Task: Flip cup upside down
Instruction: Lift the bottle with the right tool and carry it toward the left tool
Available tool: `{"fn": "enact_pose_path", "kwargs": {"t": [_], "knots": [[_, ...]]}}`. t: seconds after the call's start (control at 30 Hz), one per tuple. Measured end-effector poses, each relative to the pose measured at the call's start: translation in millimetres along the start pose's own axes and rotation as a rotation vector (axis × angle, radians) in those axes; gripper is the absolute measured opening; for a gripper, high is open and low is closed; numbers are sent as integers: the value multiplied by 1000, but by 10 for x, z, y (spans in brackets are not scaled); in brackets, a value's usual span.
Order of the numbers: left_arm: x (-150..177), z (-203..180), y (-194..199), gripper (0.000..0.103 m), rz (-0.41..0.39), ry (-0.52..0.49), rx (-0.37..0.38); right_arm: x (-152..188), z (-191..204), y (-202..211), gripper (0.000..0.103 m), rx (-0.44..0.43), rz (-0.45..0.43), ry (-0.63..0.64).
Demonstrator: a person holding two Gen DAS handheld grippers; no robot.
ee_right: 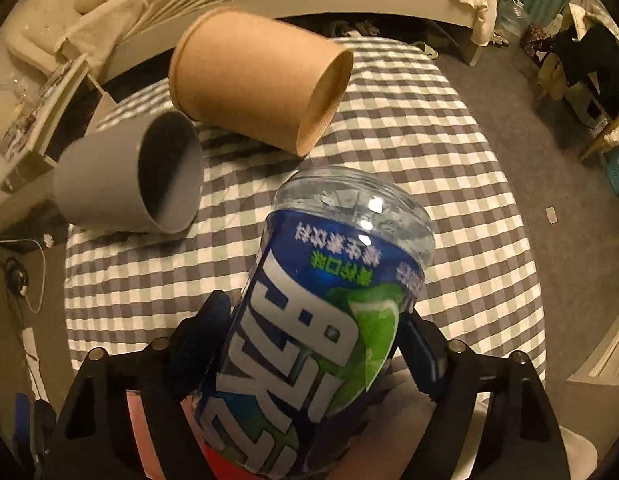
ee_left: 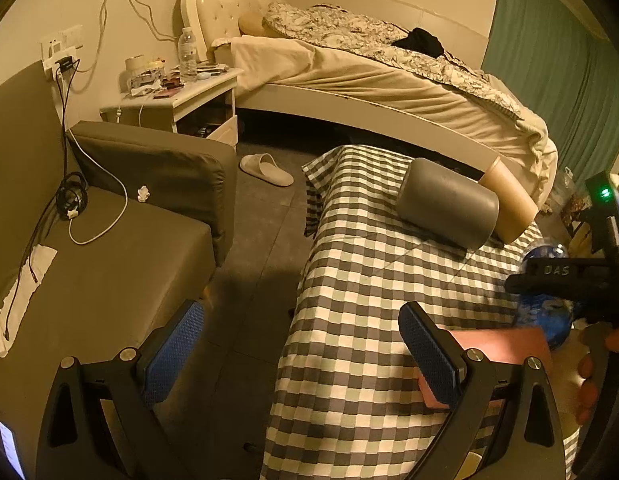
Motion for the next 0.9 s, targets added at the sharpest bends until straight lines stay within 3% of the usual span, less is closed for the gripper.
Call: {"fn": "enact_pose_path", "kwargs": {"t": [0.3,0.5,0.73,0.9], "knots": [[32,17,226,101,-13,9,-11,49,138,590,74,-24,-102,61],[27,-4,743,101,-55,-21,-21,237,158,1233,74,-103,-180,112],[338,-120,1422,101,-91,-68,5,934,49,1897,74,-167,-234,193],[716,-190,1650,101,-81,-67,8,1486,-156,2067,73,-178,-238,241]]}}
Point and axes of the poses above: each gripper's, at about its wrist camera, not at the fingertips, and y roughly against the way its jaws point, z to its left, x to its underside, the point moved 2 cm from there along -y, roughly the way its jaws point, and after that the axes turned 5 degrees about -x, right-handed, at the moved point
